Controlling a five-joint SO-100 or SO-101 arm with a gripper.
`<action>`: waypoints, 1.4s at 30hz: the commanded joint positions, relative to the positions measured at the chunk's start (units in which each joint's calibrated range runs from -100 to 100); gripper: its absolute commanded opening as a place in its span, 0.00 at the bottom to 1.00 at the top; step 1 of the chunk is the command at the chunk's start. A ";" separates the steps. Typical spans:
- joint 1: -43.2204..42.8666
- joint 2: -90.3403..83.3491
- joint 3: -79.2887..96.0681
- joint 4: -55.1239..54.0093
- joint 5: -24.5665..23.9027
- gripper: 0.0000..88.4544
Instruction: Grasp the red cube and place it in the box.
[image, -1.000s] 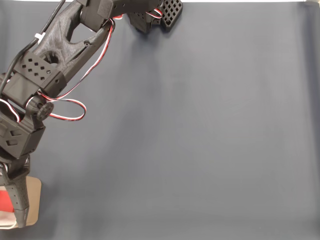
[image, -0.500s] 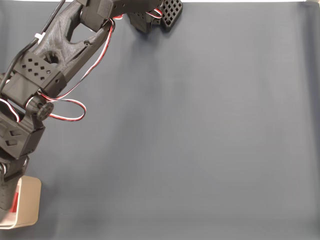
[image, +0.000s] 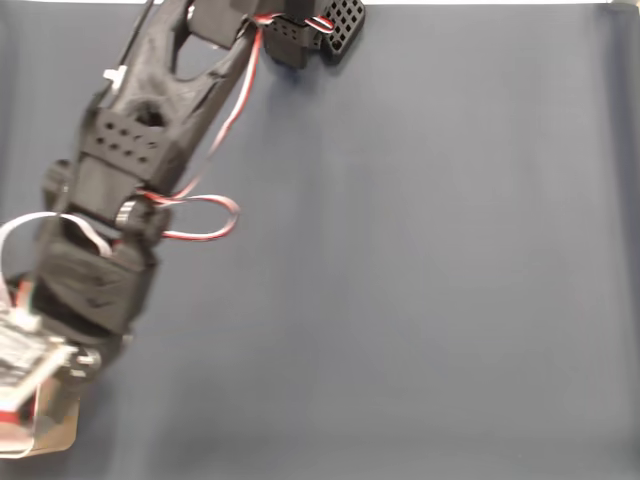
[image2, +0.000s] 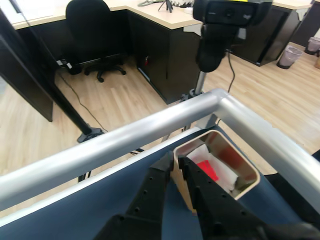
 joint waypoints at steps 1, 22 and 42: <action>-4.92 -10.33 4.74 -0.64 -0.29 0.00; -22.53 -43.18 48.26 -2.44 -0.05 0.00; -24.45 -72.38 91.15 -7.61 -0.20 0.00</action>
